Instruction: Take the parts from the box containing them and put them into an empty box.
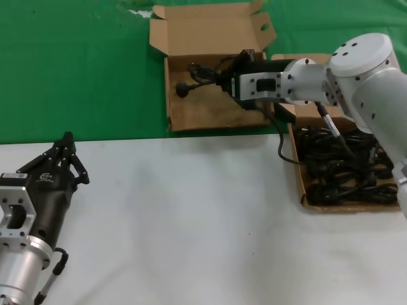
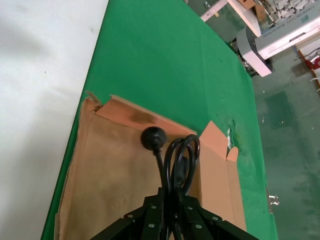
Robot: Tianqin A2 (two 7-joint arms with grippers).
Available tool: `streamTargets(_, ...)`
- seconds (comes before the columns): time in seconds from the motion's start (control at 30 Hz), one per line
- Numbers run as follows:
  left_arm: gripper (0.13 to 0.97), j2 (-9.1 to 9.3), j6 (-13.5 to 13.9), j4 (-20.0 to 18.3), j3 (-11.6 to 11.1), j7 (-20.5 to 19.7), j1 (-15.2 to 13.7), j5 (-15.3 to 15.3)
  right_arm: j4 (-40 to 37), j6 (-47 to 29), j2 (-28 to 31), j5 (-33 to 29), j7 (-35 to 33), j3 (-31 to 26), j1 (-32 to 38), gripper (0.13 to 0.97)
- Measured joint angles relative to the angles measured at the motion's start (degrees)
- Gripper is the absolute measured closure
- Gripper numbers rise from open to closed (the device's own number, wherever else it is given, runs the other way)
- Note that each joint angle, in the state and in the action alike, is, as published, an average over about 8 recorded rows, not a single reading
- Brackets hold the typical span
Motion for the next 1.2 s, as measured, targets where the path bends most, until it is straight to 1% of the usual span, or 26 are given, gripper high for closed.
streamTargets(0.33,0.958,0.0,0.0,0.0,0.0,0.0,0.0,0.0,0.95,1.6,-0.06,7.56,1.03,-8.52,-0.81,0.877)
streamTargets(0.57,0.958,0.0,0.0,0.0,0.0,0.0,0.0,0.0,0.76,1.88,-0.06,10.69,1.04,-11.16,-0.66,0.775)
streamTargets(0.63,0.958,0.0,0.0,0.0,0.0,0.0,0.0,0.0,0.45,1.81,-0.06,10.81,0.91,-10.86,-0.41,0.76)
streamTargets(0.9,0.958,0.0,0.0,0.0,0.0,0.0,0.0,0.0,-1.13,1.17,0.14,9.42,-0.46,-6.77,1.11,0.578)
streamTargets(0.93,0.958,0.0,0.0,0.0,0.0,0.0,0.0,0.0,-1.26,1.08,0.2,9.23,-0.69,-6.16,1.3,0.578)
streamTargets(1.2,0.958,0.0,0.0,0.0,0.0,0.0,0.0,0.0,-1.63,0.7,0.75,8.36,-2.79,-1.43,2.83,0.37)
